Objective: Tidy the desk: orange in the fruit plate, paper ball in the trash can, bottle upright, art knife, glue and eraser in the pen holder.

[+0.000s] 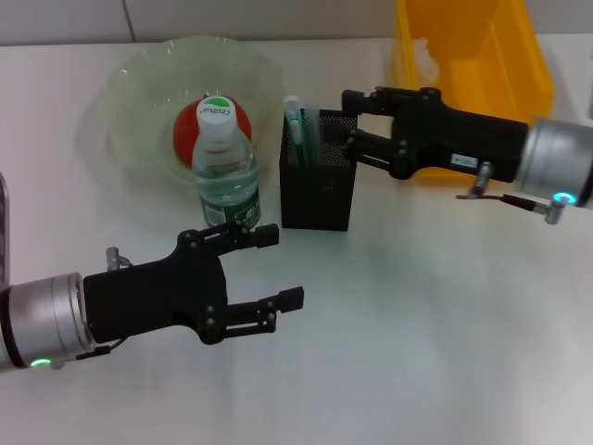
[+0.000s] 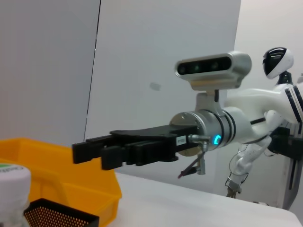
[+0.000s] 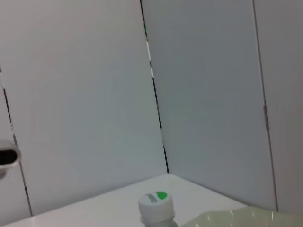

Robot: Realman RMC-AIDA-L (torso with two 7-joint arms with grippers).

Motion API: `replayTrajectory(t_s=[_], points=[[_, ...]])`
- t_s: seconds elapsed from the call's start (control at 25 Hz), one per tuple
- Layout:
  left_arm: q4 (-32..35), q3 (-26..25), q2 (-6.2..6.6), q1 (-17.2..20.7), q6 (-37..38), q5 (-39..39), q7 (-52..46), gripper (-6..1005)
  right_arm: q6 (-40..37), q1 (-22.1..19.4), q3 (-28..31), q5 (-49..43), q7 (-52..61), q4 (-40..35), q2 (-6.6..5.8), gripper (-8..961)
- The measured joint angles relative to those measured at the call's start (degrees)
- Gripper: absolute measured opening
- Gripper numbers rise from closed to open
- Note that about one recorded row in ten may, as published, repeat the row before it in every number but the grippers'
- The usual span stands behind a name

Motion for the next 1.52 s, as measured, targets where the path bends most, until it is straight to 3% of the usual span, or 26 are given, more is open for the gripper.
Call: replayTrajectory(t_s=[0.28,0.36,0.52,0.68,0.76,1.0,1.36,1.52], points=[[0.0,0.0,0.01,-0.13,0.38,-1.16,0.1,797,-4.24,-6.61,0.06,0.62,0.41,-6.3,-0.06,506],[0.0,0.0,0.01,-0.13,0.38,-1.16,0.1,797,-6.75,-10.24,0.35,1.13,0.28,-8.57,-0.14,586],[0.0,0.25,0.01,-0.46,1.31,-2.2,0.13,797,-11.11,-13.54,1.33,1.23,-1.25,-9.67,-0.17,714],[0.24,-0.05,0.12,-0.59,4.19,-2.87,-0.4,797,-18.94,-16.62,4.54,0.8,-9.05,-5.9,-0.22,749],[0.45,-0.19,0.3,-0.54,5.89,-2.9,-0.5,797,-24.5,-17.47,5.8,0.61,-15.36,-0.53,-0.34,766],[0.4,-0.76,0.35,-0.4,7.72,-2.9,-0.55,797,-26.97,-16.75,5.17,-2.69,-21.59,4.4,-0.4,802],[0.37,-0.82,1.63,2.51,9.57,-2.24,-0.67,797,-23.98,-8.33,4.81,-7.52,-21.89,13.22,-0.23,801],[0.41,-1.04,2.09,4.07,9.72,-2.35,-0.69,797,-22.54,-6.99,3.48,-7.79,-21.89,13.44,-0.01,801]])
